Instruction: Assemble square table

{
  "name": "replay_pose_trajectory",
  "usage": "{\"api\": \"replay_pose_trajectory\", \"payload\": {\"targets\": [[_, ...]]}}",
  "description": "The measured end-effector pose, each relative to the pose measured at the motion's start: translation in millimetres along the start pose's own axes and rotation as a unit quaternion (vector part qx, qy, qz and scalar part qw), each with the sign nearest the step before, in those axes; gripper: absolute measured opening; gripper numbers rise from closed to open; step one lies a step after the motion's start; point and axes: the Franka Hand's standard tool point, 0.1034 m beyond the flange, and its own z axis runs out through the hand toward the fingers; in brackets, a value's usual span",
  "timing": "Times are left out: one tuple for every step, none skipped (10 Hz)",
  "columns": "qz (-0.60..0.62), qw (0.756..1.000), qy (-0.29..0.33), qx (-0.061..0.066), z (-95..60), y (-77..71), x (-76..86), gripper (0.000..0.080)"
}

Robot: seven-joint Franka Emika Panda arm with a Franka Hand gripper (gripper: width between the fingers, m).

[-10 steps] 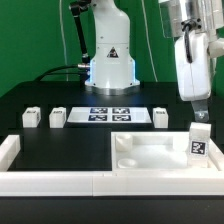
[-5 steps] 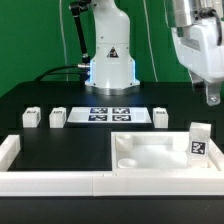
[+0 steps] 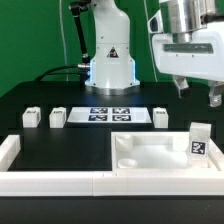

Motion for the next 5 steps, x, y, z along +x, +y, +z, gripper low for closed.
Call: {"api": "replay_pose_trajectory", "payload": {"targets": [[-0.047, 0.999, -0.008, -0.008, 6.0, 19.3, -0.9, 0.0649], [-0.106, 0.994, -0.021, -0.013, 13.3, 35.8, -3.6, 0.0649], [-0.135, 0.99, -0.02, -0.022, 19.2, 39.8, -9.7, 0.0649], [-0.181, 0.983, -0.02, -0.02, 18.4, 38.7, -8.7, 0.0649], [-0.211, 0.977, -0.02, -0.019, 18.1, 39.5, -6.2, 0.0649]]}}
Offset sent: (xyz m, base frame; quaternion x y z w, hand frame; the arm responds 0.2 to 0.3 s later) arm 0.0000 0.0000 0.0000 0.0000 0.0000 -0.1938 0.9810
